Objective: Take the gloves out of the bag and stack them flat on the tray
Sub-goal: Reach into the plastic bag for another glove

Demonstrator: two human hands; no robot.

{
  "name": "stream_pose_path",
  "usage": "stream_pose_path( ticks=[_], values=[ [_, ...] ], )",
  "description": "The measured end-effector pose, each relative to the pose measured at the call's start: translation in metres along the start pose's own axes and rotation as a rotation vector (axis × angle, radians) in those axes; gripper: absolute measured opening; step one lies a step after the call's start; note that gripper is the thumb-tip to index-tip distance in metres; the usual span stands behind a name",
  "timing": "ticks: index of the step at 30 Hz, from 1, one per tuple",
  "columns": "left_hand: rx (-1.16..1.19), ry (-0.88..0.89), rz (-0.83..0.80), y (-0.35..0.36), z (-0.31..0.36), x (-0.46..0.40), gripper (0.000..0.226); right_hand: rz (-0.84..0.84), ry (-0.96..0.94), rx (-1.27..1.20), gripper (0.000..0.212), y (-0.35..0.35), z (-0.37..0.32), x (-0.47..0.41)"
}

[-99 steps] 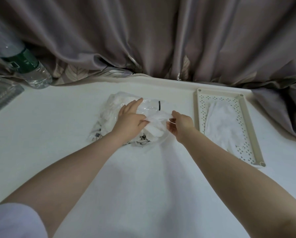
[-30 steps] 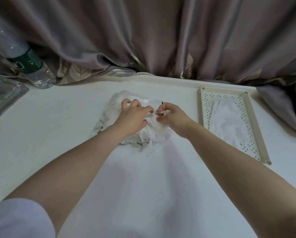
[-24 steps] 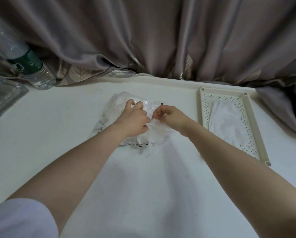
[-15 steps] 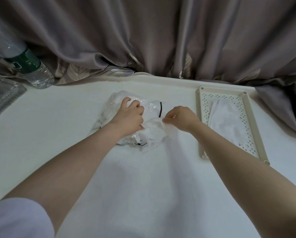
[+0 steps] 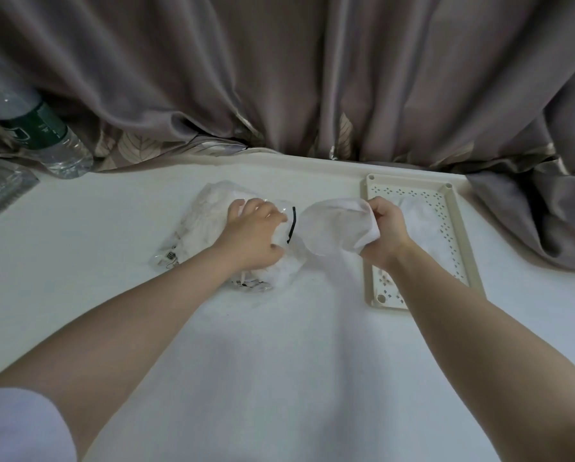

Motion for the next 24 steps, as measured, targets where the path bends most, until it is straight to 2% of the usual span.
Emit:
stream_pose_path(
  ticks=[2, 3, 5, 6, 7, 8, 9, 10, 11, 12, 15, 18, 20, 21, 24],
  values=[
    [0.408, -0.039, 0.041, -0.006, 0.024, -0.004, 0.062, -0.007, -0.003, -0.066, 0.024, -0.003, -0.001, 0.009],
    [0.651, -0.132, -0.025, -0.005, 0.037, -0.007, 0.066, -0.021, -0.001, -0.102, 0.022, -0.006, -0.002, 0.012],
    [1.14, -0.37, -0.197, 0.001, 0.063, -0.013, 0.09, -0.035, -0.012, -0.133, 0.018, -0.017, -0.003, 0.017],
    [1.336, -0.454, -0.256, 0.005, 0.071, -0.017, 0.092, -0.062, -0.025, -0.143, 0.015, -0.024, -0.004, 0.017],
    [1.486, -0.506, -0.283, 0.008, 0.078, -0.02, 0.076, -0.108, -0.034, -0.157, 0.014, -0.03, -0.006, 0.018],
    [1.594, -0.524, -0.303, 0.011, 0.084, -0.022, 0.051, -0.135, -0.045, -0.143, 0.026, -0.04, -0.008, 0.018],
    [1.647, -0.52, -0.291, 0.012, 0.089, -0.024, 0.03, -0.165, -0.04, -0.105, 0.033, -0.049, -0.012, 0.019],
    [1.676, -0.517, -0.256, 0.012, 0.095, -0.026, 0.017, -0.164, -0.043, -0.023, 0.026, -0.062, -0.015, 0.02],
    [1.694, -0.497, -0.206, 0.01, 0.103, -0.027, 0.008, -0.177, -0.039, 0.071, 0.018, -0.076, -0.019, 0.021],
    [1.72, -0.477, -0.171, 0.009, 0.107, -0.03, 0.004, -0.168, -0.038, 0.182, 0.023, -0.09, -0.022, 0.023],
    [1.705, -0.416, -0.203, 0.001, 0.132, -0.036, 0.003, -0.159, -0.01, 0.435, 0.042, -0.123, -0.03, 0.03],
    [1.551, -0.33, -0.27, 0.002, 0.156, -0.043, 0.004, -0.14, -0.126, 0.597, 0.056, -0.136, -0.037, 0.03],
    [1.457, -0.286, -0.294, 0.002, 0.172, -0.046, 0.008, -0.187, -0.218, 0.638, 0.061, -0.133, -0.045, 0.035],
    [1.42, -0.267, -0.297, 0.002, 0.18, -0.047, 0.008, -0.199, -0.259, 0.654, 0.06, -0.131, -0.049, 0.037],
    [1.31, -0.258, -0.233, -0.004, 0.196, -0.052, 0.009, -0.177, -0.364, 0.789, 0.03, -0.126, -0.06, 0.043]
  ],
)
Point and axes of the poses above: each hand's wrist, its own x-axis away from the middle knuckle, its own y-axis out of the palm, z = x × y, the point moved 2 cm from there along -x, towards the middle knuckle, and after that the axes turned 7 degrees about x, right-handed, at the moved point
